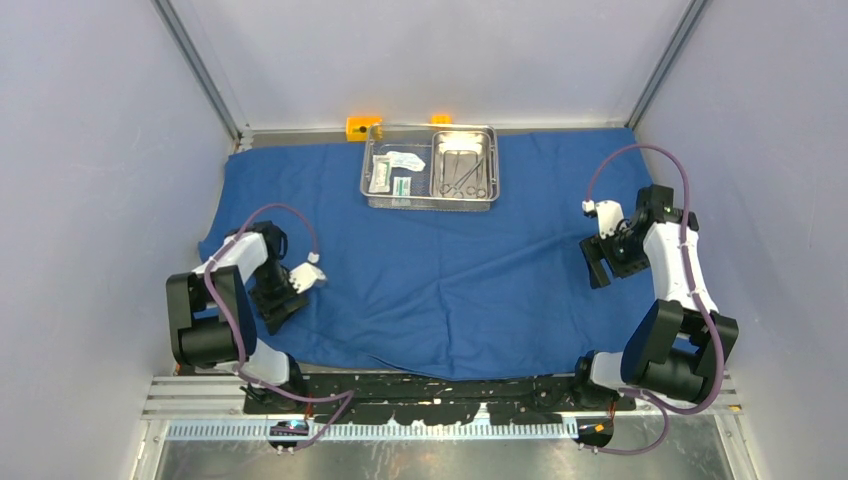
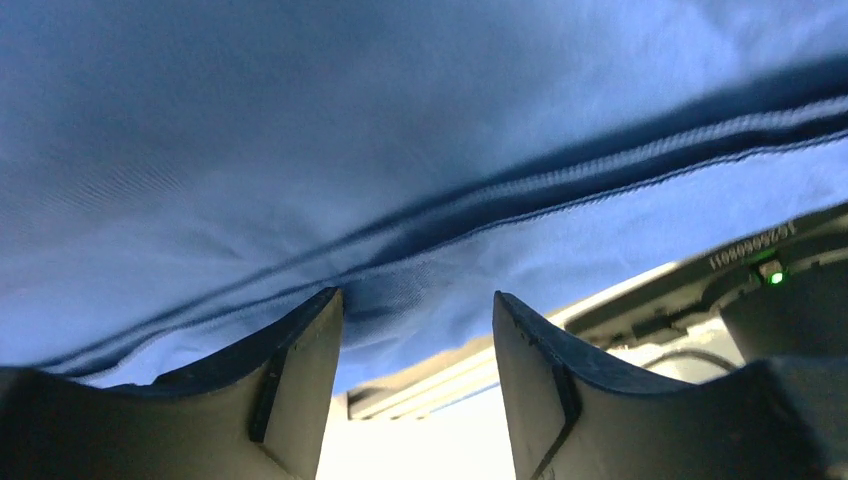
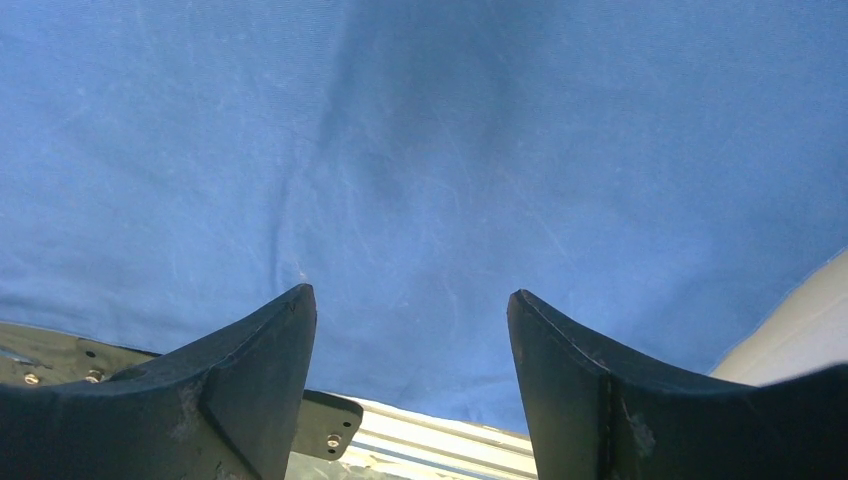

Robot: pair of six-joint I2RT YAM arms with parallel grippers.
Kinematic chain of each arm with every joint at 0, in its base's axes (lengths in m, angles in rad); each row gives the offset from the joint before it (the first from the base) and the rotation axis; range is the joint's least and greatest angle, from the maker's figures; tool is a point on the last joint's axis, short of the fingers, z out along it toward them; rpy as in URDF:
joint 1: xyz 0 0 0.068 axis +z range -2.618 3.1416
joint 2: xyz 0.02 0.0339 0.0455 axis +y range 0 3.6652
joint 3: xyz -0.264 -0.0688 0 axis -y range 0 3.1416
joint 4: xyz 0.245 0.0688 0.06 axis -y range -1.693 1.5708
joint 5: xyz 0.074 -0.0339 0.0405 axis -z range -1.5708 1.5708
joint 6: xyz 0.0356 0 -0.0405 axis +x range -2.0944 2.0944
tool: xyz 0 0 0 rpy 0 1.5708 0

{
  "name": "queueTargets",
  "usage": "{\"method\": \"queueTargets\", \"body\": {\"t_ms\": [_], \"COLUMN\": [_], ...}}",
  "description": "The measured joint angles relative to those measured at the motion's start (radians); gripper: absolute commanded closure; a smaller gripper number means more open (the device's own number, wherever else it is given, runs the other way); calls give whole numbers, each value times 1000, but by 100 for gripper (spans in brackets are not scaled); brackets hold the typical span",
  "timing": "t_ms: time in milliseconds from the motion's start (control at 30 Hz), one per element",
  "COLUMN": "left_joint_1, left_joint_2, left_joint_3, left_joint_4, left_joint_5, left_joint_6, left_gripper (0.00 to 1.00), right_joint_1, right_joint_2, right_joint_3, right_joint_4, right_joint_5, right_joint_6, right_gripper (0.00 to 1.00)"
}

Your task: Open and lay out the surgical kit

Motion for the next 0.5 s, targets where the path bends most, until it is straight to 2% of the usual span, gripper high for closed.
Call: {"method": "queueTargets", "body": {"t_ms": [200, 367, 433, 500], "left_joint_1": [26, 52, 56, 58], "left_joint_2": [-19, -138, -192, -228], "left_joint_3": [-39, -86, -49, 49], "left_joint_4": [-111, -258, -325, -398], "left_joint_5": [-122, -204, -197, -163], "left_joint_6": [29, 69, 84, 95], "left_gripper": [48, 52, 52, 52], "right_joint_1": [0, 0, 0, 0], "right_joint_2": [0, 2, 8, 23], "right_joint_3": [0, 8, 21, 40], "right_joint_4": [0, -2, -5, -5], "right_joint_5": [9, 12, 12, 10], "right_joint_6": [-13, -18, -17, -17], "right_gripper": [26, 26, 26, 26]}}
